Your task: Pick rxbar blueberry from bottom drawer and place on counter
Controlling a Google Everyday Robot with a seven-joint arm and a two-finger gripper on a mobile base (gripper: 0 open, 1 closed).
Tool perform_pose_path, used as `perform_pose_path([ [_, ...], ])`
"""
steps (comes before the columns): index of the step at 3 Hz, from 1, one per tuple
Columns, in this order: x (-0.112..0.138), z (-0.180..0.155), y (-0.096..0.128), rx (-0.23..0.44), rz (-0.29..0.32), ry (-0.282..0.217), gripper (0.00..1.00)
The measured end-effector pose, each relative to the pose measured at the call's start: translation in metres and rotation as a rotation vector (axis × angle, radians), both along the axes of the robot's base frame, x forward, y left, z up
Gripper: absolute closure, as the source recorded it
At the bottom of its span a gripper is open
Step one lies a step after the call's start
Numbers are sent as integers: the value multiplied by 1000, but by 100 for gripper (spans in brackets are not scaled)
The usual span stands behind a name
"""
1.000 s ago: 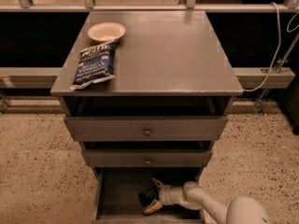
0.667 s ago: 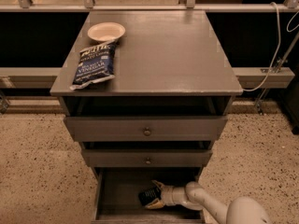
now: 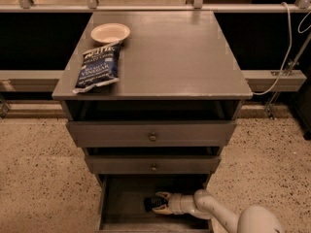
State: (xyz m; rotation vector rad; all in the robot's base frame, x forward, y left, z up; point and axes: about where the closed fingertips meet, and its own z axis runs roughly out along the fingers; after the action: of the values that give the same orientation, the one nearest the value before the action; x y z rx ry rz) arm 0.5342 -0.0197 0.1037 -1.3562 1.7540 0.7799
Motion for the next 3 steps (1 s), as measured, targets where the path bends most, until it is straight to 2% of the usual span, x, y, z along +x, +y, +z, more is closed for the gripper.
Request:
perform_pose_path([
  [1, 0, 4, 0, 0, 0, 0, 96],
  [3, 0, 5, 0, 0, 0, 0, 100],
])
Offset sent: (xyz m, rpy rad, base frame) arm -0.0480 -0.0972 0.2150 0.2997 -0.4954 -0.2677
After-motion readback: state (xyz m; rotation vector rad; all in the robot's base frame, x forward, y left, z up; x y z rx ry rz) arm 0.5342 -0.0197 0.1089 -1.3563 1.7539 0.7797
